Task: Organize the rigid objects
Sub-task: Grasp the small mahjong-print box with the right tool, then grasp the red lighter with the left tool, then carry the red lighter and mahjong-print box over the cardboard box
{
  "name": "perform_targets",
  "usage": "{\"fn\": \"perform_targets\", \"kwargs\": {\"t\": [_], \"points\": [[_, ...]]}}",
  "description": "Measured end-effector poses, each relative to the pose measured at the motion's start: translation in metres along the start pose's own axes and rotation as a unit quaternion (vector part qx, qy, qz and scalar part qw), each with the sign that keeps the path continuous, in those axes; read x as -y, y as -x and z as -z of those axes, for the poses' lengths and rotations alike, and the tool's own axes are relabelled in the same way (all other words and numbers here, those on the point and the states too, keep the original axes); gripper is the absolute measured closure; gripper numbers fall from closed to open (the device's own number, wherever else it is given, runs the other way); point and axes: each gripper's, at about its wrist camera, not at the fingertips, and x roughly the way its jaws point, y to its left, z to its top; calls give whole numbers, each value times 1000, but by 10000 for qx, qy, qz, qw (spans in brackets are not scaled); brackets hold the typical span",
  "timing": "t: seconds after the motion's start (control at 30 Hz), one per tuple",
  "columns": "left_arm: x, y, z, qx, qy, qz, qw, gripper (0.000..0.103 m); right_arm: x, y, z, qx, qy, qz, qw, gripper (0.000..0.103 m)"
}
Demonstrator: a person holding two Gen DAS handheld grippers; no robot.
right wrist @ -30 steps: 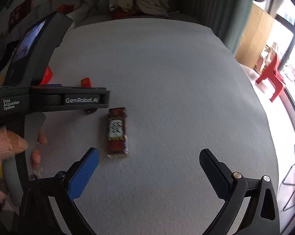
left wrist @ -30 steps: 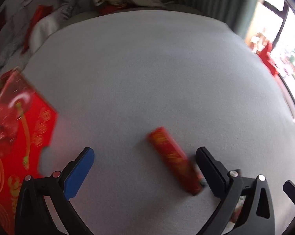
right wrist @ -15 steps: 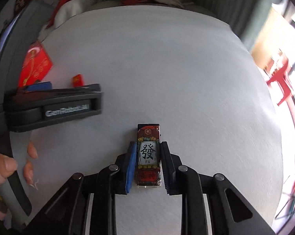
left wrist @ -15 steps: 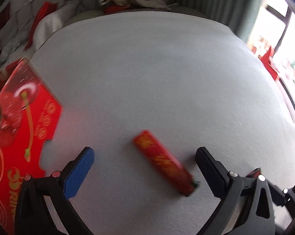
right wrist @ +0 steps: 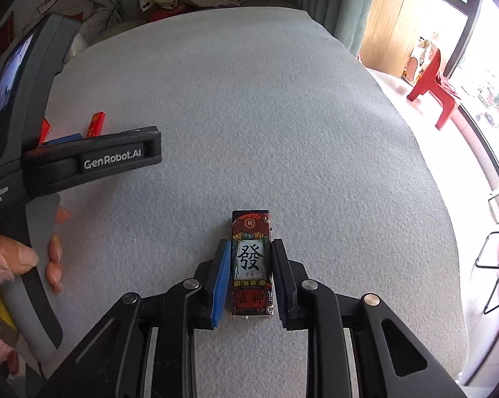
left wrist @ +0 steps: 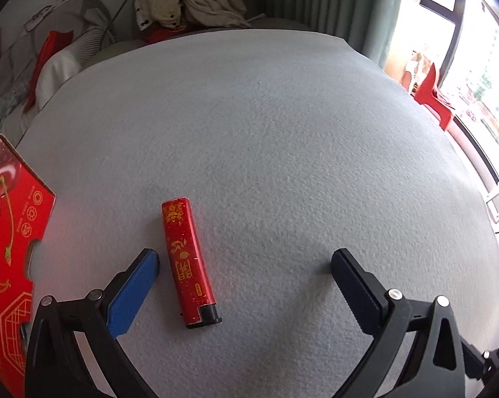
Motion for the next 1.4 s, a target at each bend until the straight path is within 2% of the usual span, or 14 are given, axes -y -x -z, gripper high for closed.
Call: {"fn": "perform_targets", "kwargs": {"t": [0.23, 0.33, 0.43, 0.6, 0.63, 0.67, 0.7, 0.73, 0.77, 0.87, 0.93, 1.2, 1.4], "points": [[-2, -3, -6, 67, 93, -48, 9999, 0, -7, 5, -1, 21, 68, 26, 10000, 77], [-2, -4, -6, 150, 103, -58, 9998, 0, 15, -9, -14, 6, 114, 43, 9999, 77], [-1, -3, -2, 208, 138, -90, 9996, 0, 15, -11, -18, -19, 157, 58, 9999, 77], [1, -5, -9, 13, 87, -49, 9999, 1, 17, -14, -20, -23, 98, 47, 9999, 77], [1, -6, -11, -26, 72, -19, 10000, 4, 17, -14, -20, -8, 76, 41, 10000, 77], [3, -4, -12, -25, -28, 45, 10000, 9, 18, -14, -20, 11, 49, 34, 10000, 77], [5, 2, -11, 61, -164, 147, 9997, 36, 19, -14, -20, 20, 21, 32, 10000, 77], [8, 6, -12, 113, -317, 259, 9991, 80, 19, -13, -19, 36, -7, 31, 10000, 77], [9, 8, -12, 57, -437, 400, 9982, 83, 20, -13, -19, 44, -36, 27, 10000, 78], [0, 13, -11, -193, -367, 734, 9964, 83, 26, -3, -15, 168, -258, -35, 9995, 78], [-9, 24, -5, -123, -314, 850, 9958, 83, 29, 9, -11, 290, -363, -115, 9989, 78], [-33, 97, 23, 514, -491, 966, 9928, 83, 19, 43, -10, 627, -479, -384, 9961, 78], [-60, 149, 30, 966, -407, 869, 9907, 83, -16, 67, -19, 883, -234, -560, 9942, 78]]}}
